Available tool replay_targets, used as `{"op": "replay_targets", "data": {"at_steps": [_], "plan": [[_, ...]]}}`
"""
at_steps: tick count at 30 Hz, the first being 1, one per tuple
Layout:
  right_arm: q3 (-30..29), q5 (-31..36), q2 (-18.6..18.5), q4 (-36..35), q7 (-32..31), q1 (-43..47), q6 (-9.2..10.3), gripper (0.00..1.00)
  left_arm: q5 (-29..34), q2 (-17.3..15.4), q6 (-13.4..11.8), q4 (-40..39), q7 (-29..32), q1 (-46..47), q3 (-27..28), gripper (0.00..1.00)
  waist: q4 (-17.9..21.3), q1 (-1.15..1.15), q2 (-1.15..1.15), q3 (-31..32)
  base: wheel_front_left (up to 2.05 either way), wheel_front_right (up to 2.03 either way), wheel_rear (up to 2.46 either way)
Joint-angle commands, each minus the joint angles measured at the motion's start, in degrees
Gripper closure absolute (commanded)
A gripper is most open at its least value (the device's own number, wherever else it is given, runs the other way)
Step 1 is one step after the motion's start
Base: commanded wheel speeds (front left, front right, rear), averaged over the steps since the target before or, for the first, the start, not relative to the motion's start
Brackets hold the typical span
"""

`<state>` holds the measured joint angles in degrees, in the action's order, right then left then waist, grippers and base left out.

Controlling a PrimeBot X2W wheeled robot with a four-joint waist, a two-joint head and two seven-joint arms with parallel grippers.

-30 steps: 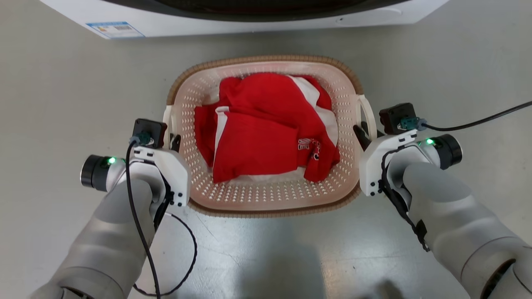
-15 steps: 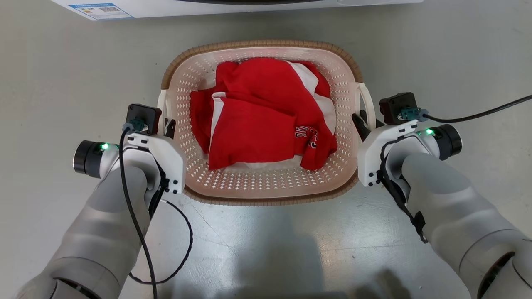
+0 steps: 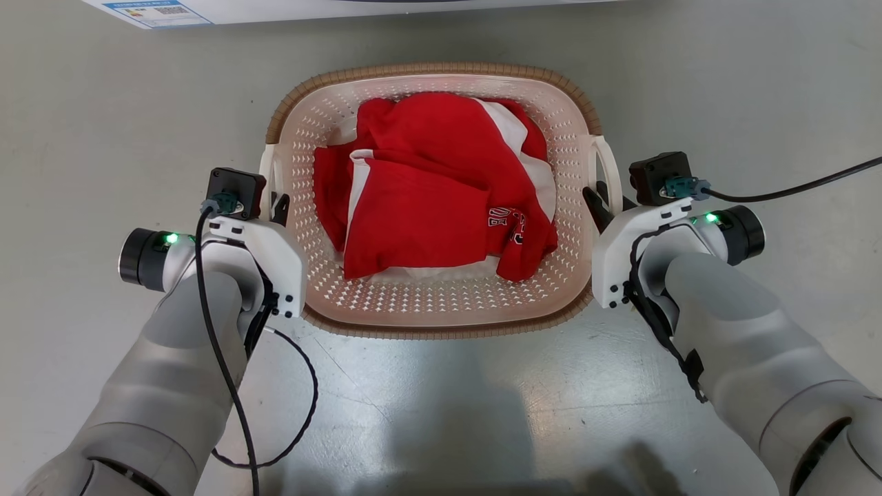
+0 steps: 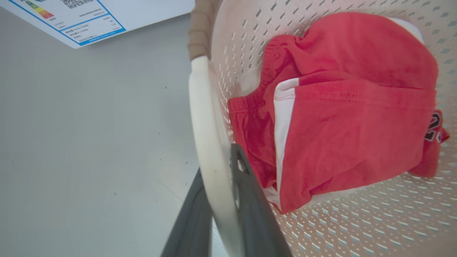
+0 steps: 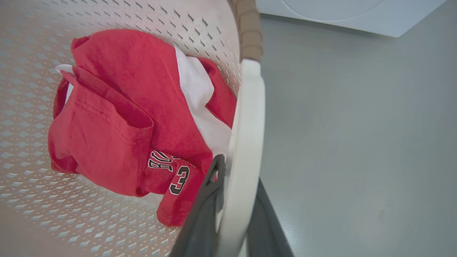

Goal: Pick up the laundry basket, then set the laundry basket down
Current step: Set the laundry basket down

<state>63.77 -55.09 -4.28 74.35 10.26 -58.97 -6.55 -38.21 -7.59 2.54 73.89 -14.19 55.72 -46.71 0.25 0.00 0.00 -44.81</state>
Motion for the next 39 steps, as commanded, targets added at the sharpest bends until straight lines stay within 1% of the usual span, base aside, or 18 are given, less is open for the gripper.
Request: {"op": "replay_targets", "data": {"at_steps": [1,15,26,27,28,29,30,39], "plan": [[1.19,0.28,1.32,-0.52,0.72,1.90,-0.94,1.00,0.49,-1.81,0.19,-0.26,-0.70,1.59,0.35,1.00,0.02,0.00,0.00,-0.07,0.00,0.00,0.00],[1.53,-0.22,1.38,-0.44,0.65,1.33,-0.94,1.00,-0.11,-1.63,0.21,-0.05,-0.67,1.83,-0.15,1.00,0.19,0.00,0.00,-0.71,0.00,0.00,0.00],[1.65,-0.97,1.39,-0.42,0.72,1.11,-0.94,1.00,-0.64,-2.31,0.29,0.02,0.03,2.33,-0.46,1.00,0.59,0.00,0.00,-1.23,0.00,0.00,0.00],[1.46,-1.02,1.39,-0.42,0.98,0.98,-0.94,0.85,-1.00,-2.35,0.16,0.02,0.37,2.31,-0.19,0.95,0.67,0.00,0.00,-1.29,0.00,0.00,0.00],[1.26,-0.96,1.39,-0.42,1.30,0.86,-0.94,0.08,-1.44,-2.38,0.06,0.03,0.76,2.27,0.14,0.49,0.76,0.00,0.00,-1.32,0.00,0.00,0.00],[1.04,-0.81,1.32,-0.41,1.63,0.75,-0.94,0.00,-1.91,-2.39,-0.10,0.03,1.36,2.22,0.48,0.02,0.83,0.00,0.00,-1.36,0.00,0.00,0.00],[0.76,-0.64,1.13,-0.41,1.93,0.66,-0.94,0.00,-2.37,-2.39,-0.30,0.04,2.12,2.11,0.81,0.00,0.89,0.00,0.00,-1.40,0.00,0.00,0.00],[-1.83,1.36,1.06,-0.40,3.42,0.91,-0.94,0.00,-3.61,-3.17,-1.35,0.05,4.05,1.78,1.35,0.00,1.76,0.00,0.00,-0.84,0.00,0.00,0.00]]}}
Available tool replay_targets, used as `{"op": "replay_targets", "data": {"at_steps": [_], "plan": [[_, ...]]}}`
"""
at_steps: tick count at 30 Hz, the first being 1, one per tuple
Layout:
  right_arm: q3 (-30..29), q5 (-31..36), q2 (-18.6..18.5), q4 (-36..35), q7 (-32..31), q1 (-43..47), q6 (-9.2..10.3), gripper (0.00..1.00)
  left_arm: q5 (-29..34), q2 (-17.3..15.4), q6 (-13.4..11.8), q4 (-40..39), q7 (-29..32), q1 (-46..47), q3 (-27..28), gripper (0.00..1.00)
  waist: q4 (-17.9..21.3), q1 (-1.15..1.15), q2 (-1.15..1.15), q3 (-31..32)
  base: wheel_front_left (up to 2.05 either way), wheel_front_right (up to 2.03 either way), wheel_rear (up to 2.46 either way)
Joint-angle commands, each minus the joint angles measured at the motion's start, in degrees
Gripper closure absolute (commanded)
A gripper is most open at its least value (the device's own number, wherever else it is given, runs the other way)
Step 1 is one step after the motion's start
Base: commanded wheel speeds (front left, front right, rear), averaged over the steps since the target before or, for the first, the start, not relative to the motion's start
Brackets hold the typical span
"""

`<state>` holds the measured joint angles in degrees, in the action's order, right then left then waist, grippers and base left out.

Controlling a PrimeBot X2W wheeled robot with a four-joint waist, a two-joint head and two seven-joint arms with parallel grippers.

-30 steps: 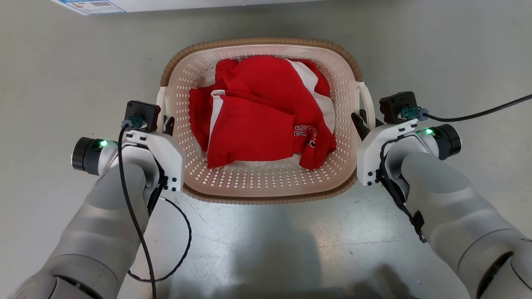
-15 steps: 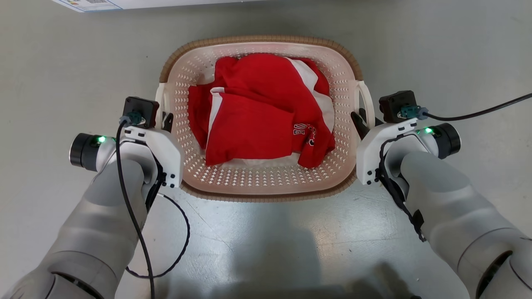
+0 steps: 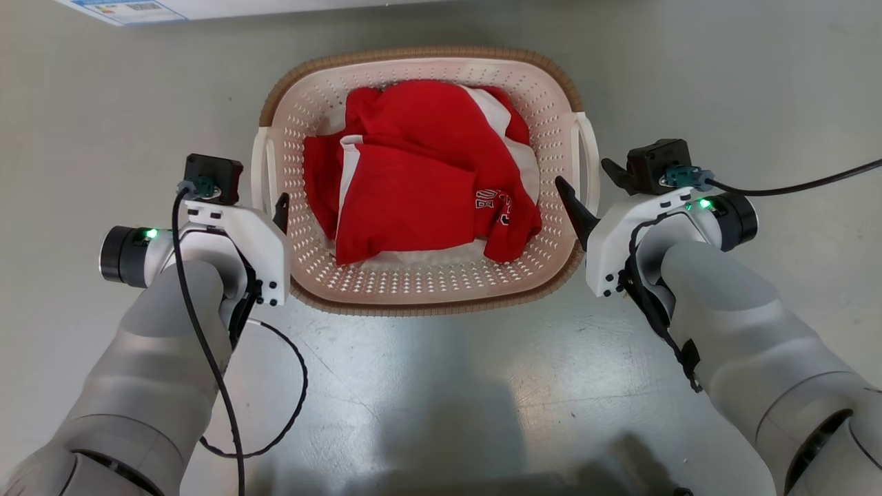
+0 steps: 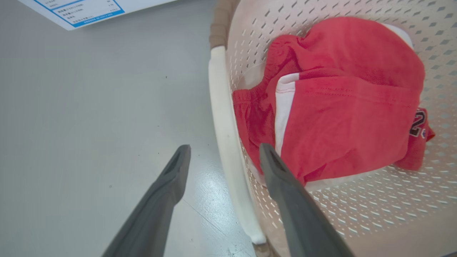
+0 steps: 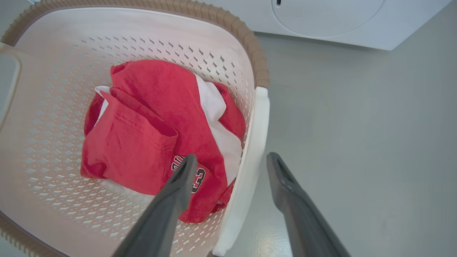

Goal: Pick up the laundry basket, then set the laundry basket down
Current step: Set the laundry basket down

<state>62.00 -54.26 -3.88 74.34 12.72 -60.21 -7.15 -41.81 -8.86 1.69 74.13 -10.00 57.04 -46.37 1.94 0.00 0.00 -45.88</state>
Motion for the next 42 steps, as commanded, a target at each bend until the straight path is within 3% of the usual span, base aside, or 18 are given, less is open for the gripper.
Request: {"op": "replay_targets", "data": {"at_steps": [1,13,20,24,30,42], "plan": [[-0.06,0.52,0.67,-0.39,0.96,2.14,-0.34,0.00,0.00,-1.89,-0.50,-0.19,-0.14,0.46,1.01,0.00,0.08,0.00,0.00,0.22,0.00,0.00,0.00],[-6.93,5.78,0.73,-0.97,2.25,3.78,-0.34,0.00,-1.43,-1.67,-0.70,-0.37,-3.57,-3.32,1.90,0.00,0.35,0.00,0.00,8.12,0.00,0.00,0.00],[-18.33,14.81,-2.43,-5.73,2.27,7.04,-0.34,0.00,-1.39,-2.56,-0.51,-3.79,-4.94,-7.34,3.56,0.00,0.33,0.00,0.00,16.34,0.00,0.00,0.00],[-29.09,24.12,-4.56,-10.29,2.27,12.37,-0.34,0.00,-0.89,-3.93,-1.58,-10.57,-4.98,-12.69,7.97,0.00,0.24,0.00,0.00,23.02,0.00,0.00,0.00],[-40.16,35.36,-5.09,-16.05,2.28,20.22,-0.34,0.00,1.62,-4.50,-2.36,-17.09,-4.98,-20.32,13.19,0.00,-0.08,0.00,0.00,30.23,0.00,0.00,0.00],[-52.42,48.63,-3.35,-29.28,2.28,31.72,-0.34,0.00,8.60,-4.99,-2.96,-27.94,-4.99,-30.72,23.39,0.00,-1.70,0.00,0.00,39.04,0.00,0.00,0.00]]}}
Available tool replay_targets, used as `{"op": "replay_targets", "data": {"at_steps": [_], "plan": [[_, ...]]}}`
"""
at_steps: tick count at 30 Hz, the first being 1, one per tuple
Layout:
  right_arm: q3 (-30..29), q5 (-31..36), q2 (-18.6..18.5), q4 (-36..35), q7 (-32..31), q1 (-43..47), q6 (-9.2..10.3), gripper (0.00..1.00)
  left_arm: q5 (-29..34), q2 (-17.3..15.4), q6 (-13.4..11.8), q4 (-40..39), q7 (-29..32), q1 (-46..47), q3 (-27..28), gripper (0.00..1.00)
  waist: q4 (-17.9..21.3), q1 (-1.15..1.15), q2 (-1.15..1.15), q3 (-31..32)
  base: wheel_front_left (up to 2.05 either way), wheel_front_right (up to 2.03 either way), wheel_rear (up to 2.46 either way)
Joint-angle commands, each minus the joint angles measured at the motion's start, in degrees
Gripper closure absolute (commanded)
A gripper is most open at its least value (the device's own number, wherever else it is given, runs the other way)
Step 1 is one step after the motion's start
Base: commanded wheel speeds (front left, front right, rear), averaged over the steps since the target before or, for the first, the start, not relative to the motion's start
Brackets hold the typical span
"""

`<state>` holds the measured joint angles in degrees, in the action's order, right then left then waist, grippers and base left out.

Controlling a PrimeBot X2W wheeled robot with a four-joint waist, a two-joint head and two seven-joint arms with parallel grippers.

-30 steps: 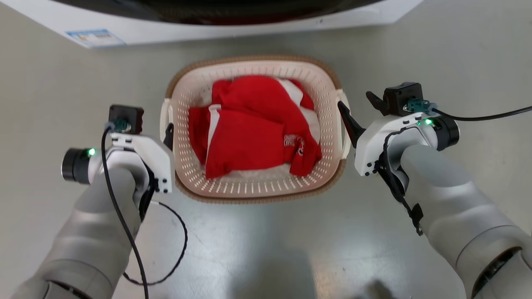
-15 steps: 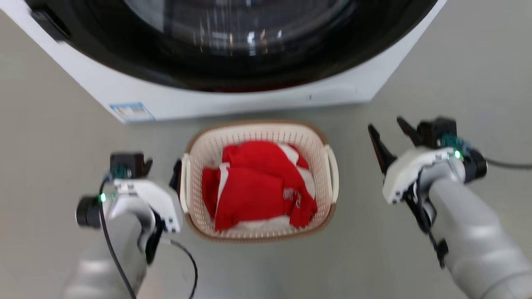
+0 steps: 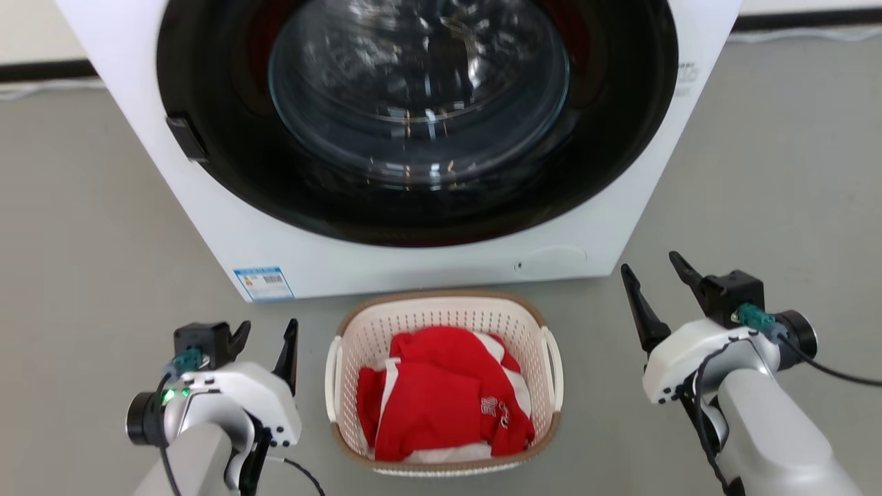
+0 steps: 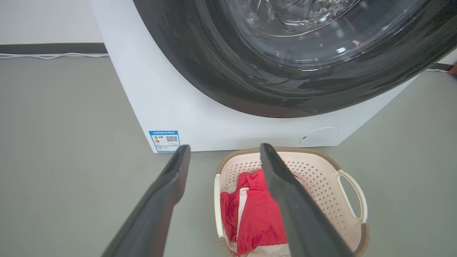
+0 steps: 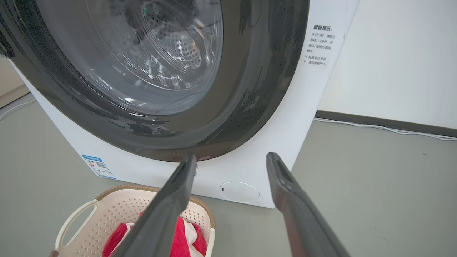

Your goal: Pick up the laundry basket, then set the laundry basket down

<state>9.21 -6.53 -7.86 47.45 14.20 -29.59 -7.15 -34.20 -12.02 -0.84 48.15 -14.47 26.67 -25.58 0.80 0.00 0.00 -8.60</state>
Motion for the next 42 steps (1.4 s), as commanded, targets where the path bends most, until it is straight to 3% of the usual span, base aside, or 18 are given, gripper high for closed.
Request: {"op": "replay_targets", "data": {"at_steps": [1,10,26,40,41,42], "plan": [[-0.27,1.25,0.83,-3.57,0.80,1.95,-0.34,0.00,1.74,-1.92,-0.44,-3.00,-0.52,-1.24,3.46,0.00,-0.64,0.00,0.00,2.34,0.00,0.00,0.00],[-4.32,3.71,1.29,-11.35,0.80,8.89,-0.34,0.00,7.06,-1.82,-0.77,-10.42,-0.52,-8.82,10.62,0.00,-0.79,0.00,0.00,6.66,0.00,0.00,0.00],[-9.09,5.80,2.37,-27.25,0.80,21.23,-0.34,0.00,15.48,2.00,-1.76,-21.90,-0.52,-19.41,22.46,0.00,-0.53,0.00,0.00,9.51,0.00,0.00,0.00],[-11.75,5.52,3.15,-30.20,0.80,24.96,-0.34,0.00,21.52,5.89,-2.10,-29.46,-0.52,-24.83,29.23,0.00,-0.57,0.00,0.00,9.50,0.00,0.00,0.00],[-12.93,5.43,3.39,-28.46,0.01,25.41,0.00,1.00,21.16,6.62,-1.75,-28.05,0.00,-25.98,27.50,1.00,-0.57,0.00,0.00,9.50,0.00,0.00,0.00],[-12.86,5.42,3.45,-27.93,-0.06,25.64,0.04,1.00,21.05,6.75,-1.73,-27.43,0.07,-26.17,27.41,1.00,-0.57,0.00,0.00,9.50,0.00,0.00,0.00]]}}
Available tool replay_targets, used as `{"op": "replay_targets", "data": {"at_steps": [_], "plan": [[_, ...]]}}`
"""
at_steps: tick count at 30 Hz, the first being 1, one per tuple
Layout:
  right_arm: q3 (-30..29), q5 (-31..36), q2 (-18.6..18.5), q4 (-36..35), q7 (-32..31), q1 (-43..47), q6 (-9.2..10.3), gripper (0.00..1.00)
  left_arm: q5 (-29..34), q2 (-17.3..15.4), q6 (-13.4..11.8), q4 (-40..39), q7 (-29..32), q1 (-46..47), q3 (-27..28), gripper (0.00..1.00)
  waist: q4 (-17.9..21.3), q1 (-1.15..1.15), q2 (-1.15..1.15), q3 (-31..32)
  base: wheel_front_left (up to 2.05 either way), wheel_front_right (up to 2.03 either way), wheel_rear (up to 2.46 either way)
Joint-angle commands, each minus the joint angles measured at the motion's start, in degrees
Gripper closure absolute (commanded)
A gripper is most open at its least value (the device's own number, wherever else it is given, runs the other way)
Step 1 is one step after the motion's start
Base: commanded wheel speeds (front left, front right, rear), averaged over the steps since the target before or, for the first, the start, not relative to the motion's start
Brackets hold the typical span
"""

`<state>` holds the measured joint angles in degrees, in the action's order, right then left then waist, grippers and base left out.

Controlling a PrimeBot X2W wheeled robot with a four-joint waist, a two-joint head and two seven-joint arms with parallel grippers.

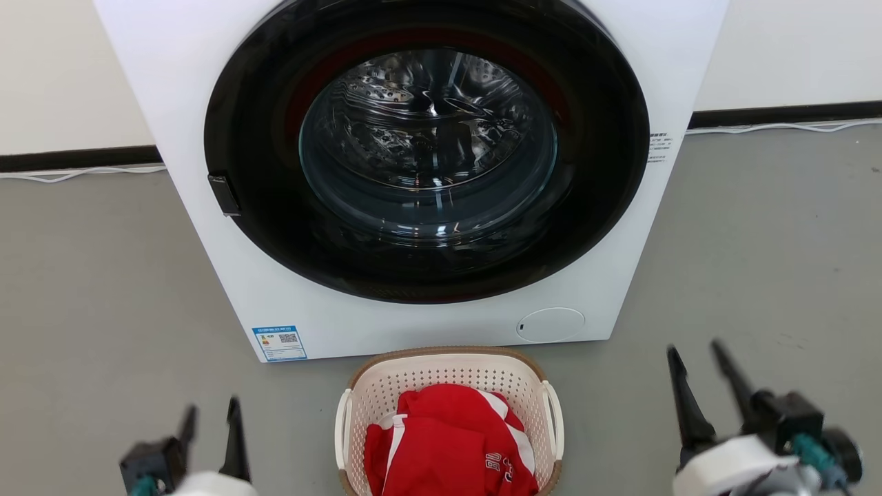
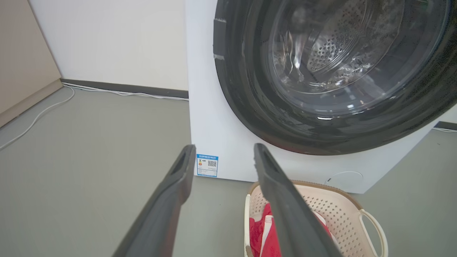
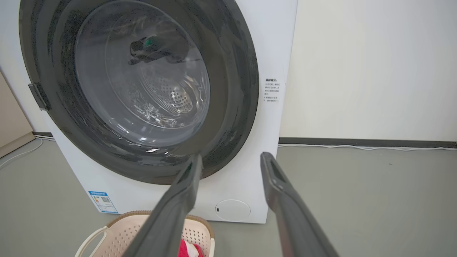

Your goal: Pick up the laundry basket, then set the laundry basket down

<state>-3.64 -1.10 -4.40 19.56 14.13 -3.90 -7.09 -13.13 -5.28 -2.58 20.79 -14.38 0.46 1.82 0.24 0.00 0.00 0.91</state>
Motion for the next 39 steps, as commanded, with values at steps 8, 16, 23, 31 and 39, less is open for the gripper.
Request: {"op": "replay_targets", "data": {"at_steps": [8,16,23,31,39], "plan": [[-0.47,-3.01,0.51,1.95,-1.12,0.95,0.00,1.00,-2.65,0.69,0.35,1.96,1.28,-0.52,0.41,1.00,-0.01,0.05,0.00,0.00,0.00,0.00,0.00],[-0.42,-9.00,0.58,1.23,-2.27,0.97,-0.03,1.00,-7.82,0.80,1.00,1.21,2.46,-0.29,0.53,1.00,-0.02,0.00,0.00,-0.09,0.00,0.00,0.00],[-0.45,-14.13,0.63,0.70,-3.29,0.85,-0.05,1.00,-12.27,0.90,1.56,0.63,3.51,0.02,0.70,1.00,-0.03,0.00,0.00,-0.16,0.00,0.00,0.00],[-0.62,-20.68,0.71,0.14,-4.73,0.61,-0.08,1.00,-17.95,1.03,2.29,-0.02,4.95,0.49,1.01,1.00,-0.05,0.00,0.00,-0.24,0.00,0.00,0.00],[-0.80,-26.51,0.78,-0.34,-6.04,0.38,-0.11,1.00,-23.01,1.14,2.93,-0.58,6.26,0.92,1.31,1.00,-0.07,0.00,0.00,-0.31,0.00,0.00,0.00]]}}
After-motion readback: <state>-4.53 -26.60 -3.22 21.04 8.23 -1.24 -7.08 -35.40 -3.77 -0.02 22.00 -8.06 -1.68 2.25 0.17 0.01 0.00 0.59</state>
